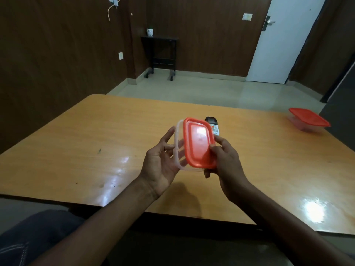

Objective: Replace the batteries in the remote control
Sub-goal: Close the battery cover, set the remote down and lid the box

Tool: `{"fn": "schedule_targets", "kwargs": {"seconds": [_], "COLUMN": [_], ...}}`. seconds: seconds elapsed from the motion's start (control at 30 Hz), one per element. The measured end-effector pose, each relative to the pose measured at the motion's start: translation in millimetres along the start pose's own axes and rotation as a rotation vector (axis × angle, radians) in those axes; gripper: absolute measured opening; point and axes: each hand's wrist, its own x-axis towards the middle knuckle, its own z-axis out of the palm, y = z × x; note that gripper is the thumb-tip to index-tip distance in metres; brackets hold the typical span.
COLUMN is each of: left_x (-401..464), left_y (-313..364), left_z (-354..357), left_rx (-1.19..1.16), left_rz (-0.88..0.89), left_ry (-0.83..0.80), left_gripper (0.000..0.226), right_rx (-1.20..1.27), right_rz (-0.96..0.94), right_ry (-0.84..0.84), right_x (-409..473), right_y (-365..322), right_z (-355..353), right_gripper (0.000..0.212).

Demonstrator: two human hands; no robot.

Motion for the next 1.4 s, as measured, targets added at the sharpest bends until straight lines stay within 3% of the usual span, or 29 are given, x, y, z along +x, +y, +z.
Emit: {"fn": "schedule_targets", "kwargs": {"seconds": [0.1, 0.23, 0.3, 0.47, 0.7, 0.9, 1.1, 1.17, 1.3, 1.4], "left_x": [-3.4, -0.5, 1.4, 3.1, 1.2, 0.6, 5.2, 5.7, 6.1, 7.4], "left_y": [-1.1, -9.8, -16.1, -26.5, -21.1, -19.0, -4.7, -1.9, -0.3, 4.0], "left_z": [5.0, 2.3, -1.5, -5.6, -3.9, -5.3, -5.0, -4.4, -5.1, -6.2], "left_rx": [0.13, 0.386, 0.44, 0.521, 0.542, 0.552, 0.428, 0.41, 0.415, 0.531], "left_rz": [0.015, 0.051, 0.078, 0.157, 0.176, 0.194, 0.165, 0.136, 0.129, 0.184], "left_ry": [0.021, 0.018, 0.018, 0.038, 0.117, 0.184, 0.3, 0.292, 0.279, 0.209], "left_gripper": [0.046, 0.092, 0.102, 0.08, 0.075, 0.07, 0.025, 0.026, 0.052, 0.053], "right_rx": [-0.122, -0.269, -0.344, -0.453, -0.419, -0.407, -0.177, -0.129, -0.155, -0.198], "right_rz": [0.02, -0.018, -0.066, -0.125, -0.115, -0.09, -0.004, -0.033, -0.093, -0.199], "right_ry": [0.042, 0.13, 0.194, 0.294, 0.193, 0.105, -0.025, -0.046, -0.059, -0.074], "right_x": [-5.3, -11.5, -13.1, -12.2, -16.6, -16.0, -3.2, -1.5, 1.1, 5.3], "right_y": [5.2, 14.1, 17.9, 23.5, 26.7, 22.1, 12.9, 10.6, 9.0, 0.6], "right_z": [4.5, 11.8, 15.1, 15.6, 17.6, 14.0, 0.2, -2.9, -4.2, -9.5], "right_gripper": [0.026, 0.019, 0.016, 0.015, 0.01, 0.029, 0.016, 0.013, 0.014, 0.027]}}
